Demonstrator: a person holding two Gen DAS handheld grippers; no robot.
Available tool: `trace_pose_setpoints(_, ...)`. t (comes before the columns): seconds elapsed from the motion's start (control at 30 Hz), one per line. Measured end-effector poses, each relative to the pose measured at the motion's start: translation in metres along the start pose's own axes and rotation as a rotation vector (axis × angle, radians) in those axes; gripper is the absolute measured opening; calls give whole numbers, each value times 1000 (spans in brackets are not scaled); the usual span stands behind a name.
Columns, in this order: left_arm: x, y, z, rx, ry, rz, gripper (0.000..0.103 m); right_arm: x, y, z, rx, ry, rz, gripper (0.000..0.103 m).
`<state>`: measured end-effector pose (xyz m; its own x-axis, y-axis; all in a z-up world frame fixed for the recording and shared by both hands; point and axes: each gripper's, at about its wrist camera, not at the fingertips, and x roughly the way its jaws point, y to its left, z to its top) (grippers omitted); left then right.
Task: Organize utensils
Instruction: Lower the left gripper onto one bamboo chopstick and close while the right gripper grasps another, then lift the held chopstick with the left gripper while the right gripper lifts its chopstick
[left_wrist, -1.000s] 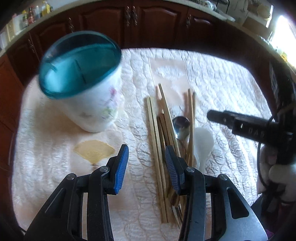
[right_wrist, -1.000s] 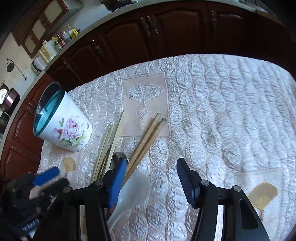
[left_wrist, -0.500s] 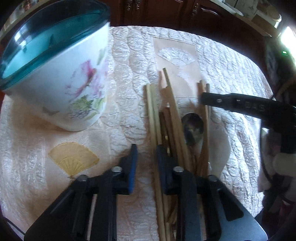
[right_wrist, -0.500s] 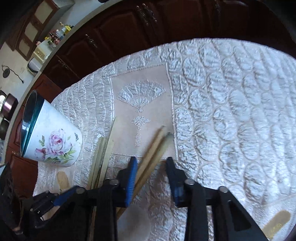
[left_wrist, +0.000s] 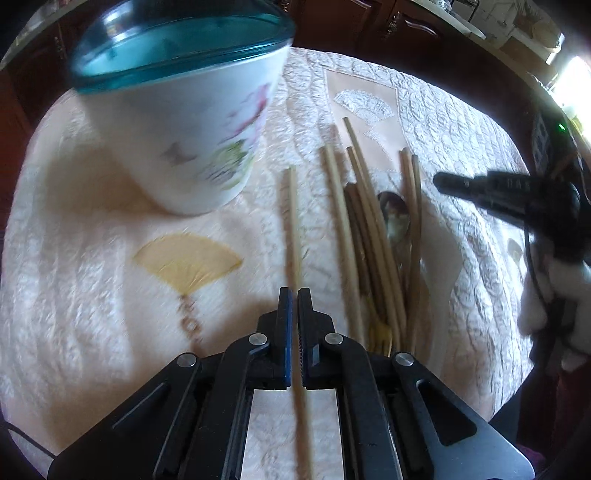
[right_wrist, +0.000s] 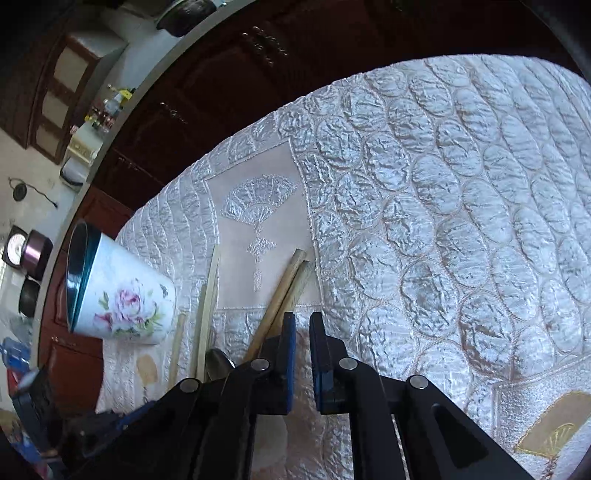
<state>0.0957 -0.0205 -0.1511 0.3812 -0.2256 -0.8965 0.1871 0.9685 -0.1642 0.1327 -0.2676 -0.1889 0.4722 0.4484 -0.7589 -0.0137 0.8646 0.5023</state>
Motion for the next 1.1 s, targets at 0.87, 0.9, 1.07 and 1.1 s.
trace_pose_setpoints(0.87,26,-16,21,68,-23,116,4,3,34,-18,-53,67,120,12)
trace_pose_setpoints(0.9,23,-13,18,68,-14,105,4,2,38,-23,-67,76,131,12)
trace_pose_setpoints(1.07,0,4,-20,46,32,74,4,6,44,-40,-93,103,141,12)
trace_pose_setpoints(1.1,-6,5,-29,50,38,70,4,6,43,-44,-93,106,141,12)
